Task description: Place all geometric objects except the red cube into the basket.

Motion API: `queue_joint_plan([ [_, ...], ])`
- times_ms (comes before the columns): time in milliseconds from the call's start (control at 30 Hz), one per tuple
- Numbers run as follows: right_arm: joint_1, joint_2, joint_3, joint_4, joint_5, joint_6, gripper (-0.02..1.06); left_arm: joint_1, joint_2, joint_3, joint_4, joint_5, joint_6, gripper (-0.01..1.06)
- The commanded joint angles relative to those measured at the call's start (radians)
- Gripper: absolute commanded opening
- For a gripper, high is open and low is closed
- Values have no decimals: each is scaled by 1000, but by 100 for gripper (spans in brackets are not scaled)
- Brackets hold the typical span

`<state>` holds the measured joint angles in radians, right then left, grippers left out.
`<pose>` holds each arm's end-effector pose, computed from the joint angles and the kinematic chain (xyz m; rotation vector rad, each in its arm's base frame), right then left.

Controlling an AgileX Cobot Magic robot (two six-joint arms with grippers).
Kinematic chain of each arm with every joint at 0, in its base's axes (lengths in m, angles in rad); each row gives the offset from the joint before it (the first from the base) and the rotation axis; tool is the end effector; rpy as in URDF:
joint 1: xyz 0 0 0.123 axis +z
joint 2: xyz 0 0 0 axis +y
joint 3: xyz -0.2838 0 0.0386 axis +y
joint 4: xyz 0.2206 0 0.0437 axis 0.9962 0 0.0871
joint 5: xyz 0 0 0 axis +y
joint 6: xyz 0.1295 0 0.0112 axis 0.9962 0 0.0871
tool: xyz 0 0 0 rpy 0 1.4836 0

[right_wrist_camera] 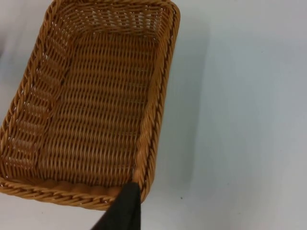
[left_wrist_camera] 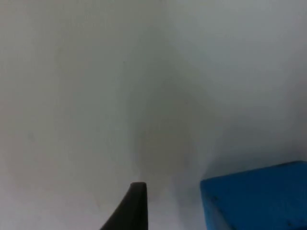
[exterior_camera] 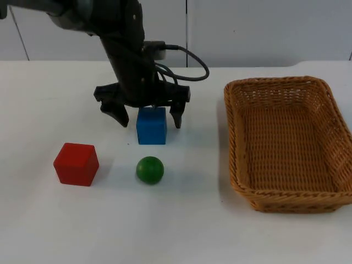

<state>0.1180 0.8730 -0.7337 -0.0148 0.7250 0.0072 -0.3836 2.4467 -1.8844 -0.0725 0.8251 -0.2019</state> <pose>0.1634 0.0181 0.2867 -0.1382 2.3442 0.0446 0.4494 -0.1888 0.0694 0.2020 2.8863 -0.1967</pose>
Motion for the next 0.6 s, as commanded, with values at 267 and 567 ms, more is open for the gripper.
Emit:
queue_joint_plan([
  [267,-6,1,-6,-4,-19,0,105,-11,-30,-8,-16,84,-57,4],
  [567,-6,1,-6,-6,-14,0,105,-15,-313,-8,-15,105,97,0],
])
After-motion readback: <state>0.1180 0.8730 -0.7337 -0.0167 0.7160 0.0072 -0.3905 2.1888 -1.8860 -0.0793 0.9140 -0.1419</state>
